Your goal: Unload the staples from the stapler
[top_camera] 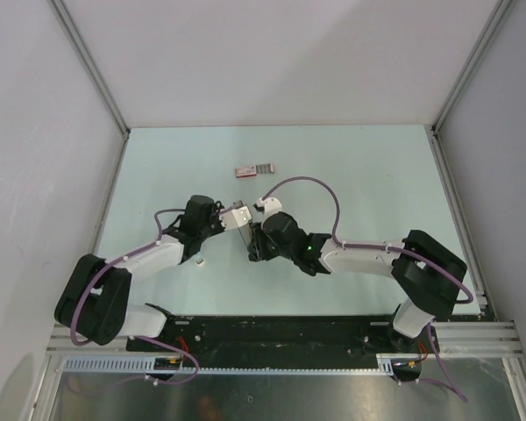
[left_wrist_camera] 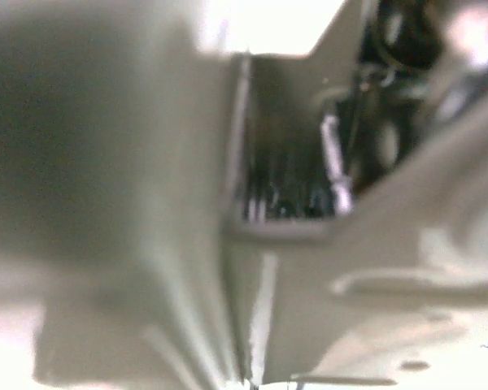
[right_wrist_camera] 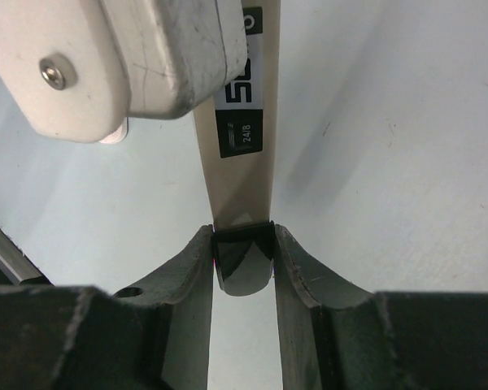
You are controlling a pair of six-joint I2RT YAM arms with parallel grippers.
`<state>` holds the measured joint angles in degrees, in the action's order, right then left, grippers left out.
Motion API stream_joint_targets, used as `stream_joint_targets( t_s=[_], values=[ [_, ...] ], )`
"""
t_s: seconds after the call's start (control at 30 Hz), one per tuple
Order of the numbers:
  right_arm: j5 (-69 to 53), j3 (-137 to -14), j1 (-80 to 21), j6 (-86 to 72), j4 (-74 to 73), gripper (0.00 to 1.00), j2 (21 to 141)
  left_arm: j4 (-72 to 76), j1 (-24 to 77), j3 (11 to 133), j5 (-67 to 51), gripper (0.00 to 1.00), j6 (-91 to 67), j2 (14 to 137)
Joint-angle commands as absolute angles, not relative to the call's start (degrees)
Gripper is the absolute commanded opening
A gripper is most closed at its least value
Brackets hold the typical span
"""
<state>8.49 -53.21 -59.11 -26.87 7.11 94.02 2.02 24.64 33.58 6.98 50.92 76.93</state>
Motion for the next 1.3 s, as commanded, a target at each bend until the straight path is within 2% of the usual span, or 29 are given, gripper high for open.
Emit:
stream_joint_targets(
  t_s=[0.0, 0.63, 0.8, 0.9, 1.03, 1.17, 1.2, 1.27],
  values=[
    [9.75, -53.53, -59.21, -25.40, 8.81, 0.00, 90.52, 8.36, 25.49, 33.04, 12.77, 0.00, 55.63, 74.52],
    [10.21, -53.15, -58.89, -23.07, 5.95, 0.00, 89.18, 18.85, 29.17, 27.68, 19.05, 0.00, 66.10, 72.44],
    [10.04, -53.16, -58.65, -23.47, 7.95, 0.00, 88.56, 17.28, 30.00, 28.83, 18.54, 0.00, 62.16, 71.38],
    [9.41, -53.17, -57.64, -24.81, 10.90, 0.00, 87.18, 7.47, 30.49, 33.93, 14.67, 0.01, 52.91, 70.47],
    [8.92, -53.17, -54.97, -28.34, 15.30, 0.00, 84.19, -7.24, 30.56, 41.46, 3.42, 0.06, 37.64, 69.50],
    [8.45, -53.73, -52.92, -30.54, 19.22, 0.00, 83.38, -15.43, 30.58, 45.83, -8.15, 0.13, 27.93, 70.53],
    [8.22, -54.20, -52.61, -30.78, 19.54, 0.00, 83.70, -16.72, 30.63, 46.47, -10.89, 0.17, 26.49, 70.73],
    [7.90, -55.52, -52.31, -30.81, 19.50, 0.00, 84.45, -18.16, 30.62, 47.02, -14.72, 0.38, 24.24, 70.66]
  ],
)
